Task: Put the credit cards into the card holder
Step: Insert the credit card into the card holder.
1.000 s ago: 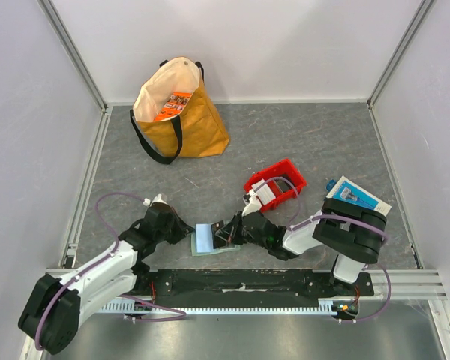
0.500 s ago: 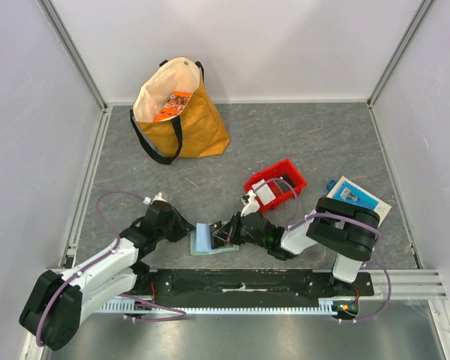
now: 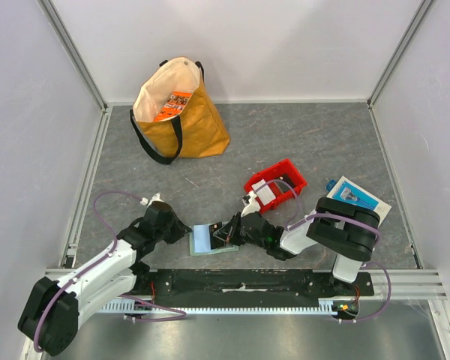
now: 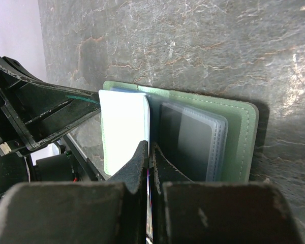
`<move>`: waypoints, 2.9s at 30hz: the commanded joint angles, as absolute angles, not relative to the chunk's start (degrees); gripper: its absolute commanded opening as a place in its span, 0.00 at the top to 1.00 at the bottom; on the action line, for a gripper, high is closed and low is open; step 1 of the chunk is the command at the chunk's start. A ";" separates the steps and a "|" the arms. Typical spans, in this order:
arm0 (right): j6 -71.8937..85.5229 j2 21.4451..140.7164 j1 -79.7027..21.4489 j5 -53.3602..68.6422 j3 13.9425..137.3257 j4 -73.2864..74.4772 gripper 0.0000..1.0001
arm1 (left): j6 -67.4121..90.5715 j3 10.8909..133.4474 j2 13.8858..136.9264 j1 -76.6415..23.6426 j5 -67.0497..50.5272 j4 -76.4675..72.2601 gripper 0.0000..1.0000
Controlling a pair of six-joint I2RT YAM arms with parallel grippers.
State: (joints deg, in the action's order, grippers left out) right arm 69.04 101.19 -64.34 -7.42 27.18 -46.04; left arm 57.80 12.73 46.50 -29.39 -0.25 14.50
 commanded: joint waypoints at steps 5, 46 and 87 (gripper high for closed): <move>68.11 103.80 -64.77 -4.40 28.73 -41.41 1.00 | 56.07 13.45 48.86 -29.53 1.50 15.12 0.98; 79.19 107.75 -69.61 -6.33 30.93 -42.71 0.98 | 58.97 11.60 46.85 -29.62 2.81 13.80 0.98; 64.34 102.22 -71.72 -21.27 54.67 17.49 0.33 | 58.71 11.87 45.88 -29.53 2.37 14.68 0.98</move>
State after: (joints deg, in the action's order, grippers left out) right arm 66.24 99.68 -71.53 -17.52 54.57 6.44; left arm 57.89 12.34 46.30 -29.41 1.19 13.89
